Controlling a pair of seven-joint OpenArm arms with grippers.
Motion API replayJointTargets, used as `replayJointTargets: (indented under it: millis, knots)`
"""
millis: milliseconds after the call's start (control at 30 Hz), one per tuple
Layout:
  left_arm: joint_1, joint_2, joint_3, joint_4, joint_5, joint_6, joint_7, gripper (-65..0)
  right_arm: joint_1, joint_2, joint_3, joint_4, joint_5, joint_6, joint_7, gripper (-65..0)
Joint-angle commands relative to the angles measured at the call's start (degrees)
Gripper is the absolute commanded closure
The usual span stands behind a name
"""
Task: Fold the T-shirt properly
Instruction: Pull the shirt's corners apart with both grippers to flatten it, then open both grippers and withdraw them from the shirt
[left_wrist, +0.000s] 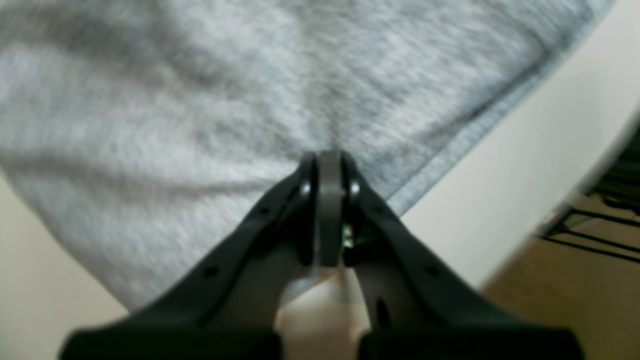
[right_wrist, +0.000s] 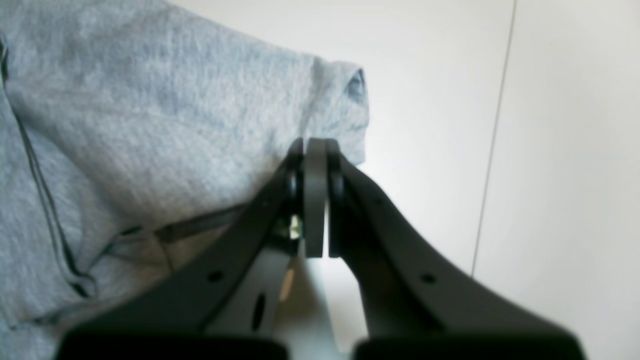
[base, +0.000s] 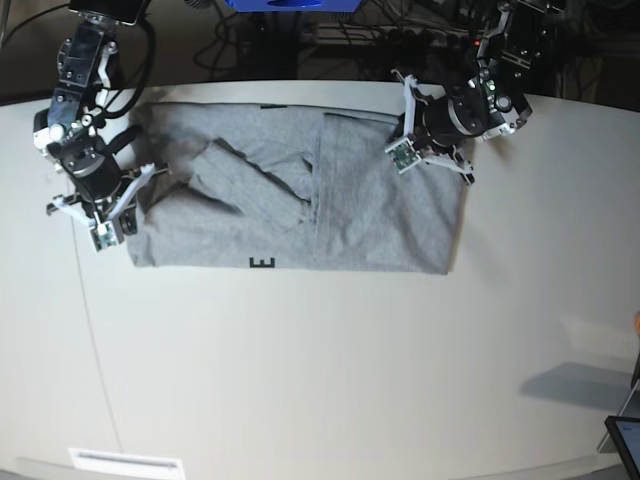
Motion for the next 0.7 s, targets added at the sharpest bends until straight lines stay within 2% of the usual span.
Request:
replayJointTargets:
  millis: [0,200,267,333,400,500,567,667]
  knots:
    - [0.8,-0.5,0.0,1.5,0.2,-0.7,1.0,-1.0,0.5,0.5,0.2,1.2,0.5,0.0,1.3,-0.1]
    - [2.1,-0.7,-0.3,2.6,0.2,-0.7,1.0,-1.0,0.2,0.4,0.2,1.2,0.6,0.0,-0.1,-0.1]
    - [2.1,-0.6,-2.7,2.8,0.2,-0.7,1.0,-1.0,0.0,0.3,0.2,2.7,0.7,0.0,-1.6,-0.3]
    - [2.0,-0.4,-5.4,2.9,0.2,-0.7,1.0,-1.0,-0.3,-1.1,1.0,4.7,3.1,0.0,-2.1,-0.6]
    - [1.2,0.0,-7.6,3.2,-0.2,-0.7,0.8,-1.2,-0.5,-2.0,5.6,6.8,9.6,0.1,-3.4,-4.6]
    - [-0.5,1.0,-10.5,3.9,-0.3,-0.7,1.0,-2.0,-0.3,-0.8,10.0,8.5,22.0,0.2,-9.9,-18.1]
    - [-1.0,2.3,-13.1,4.4,-0.4,-0.7,1.0,-2.0,-0.4,1.2,13.7,8.8,30.8,0.2,-14.9,-26.7]
    - [-3.2,4.5,-15.3,4.9,-2.6,-0.7,1.0,-5.7,-0.8,3.1,20.3,8.6,44.0,0.2,-21.8,-31.9]
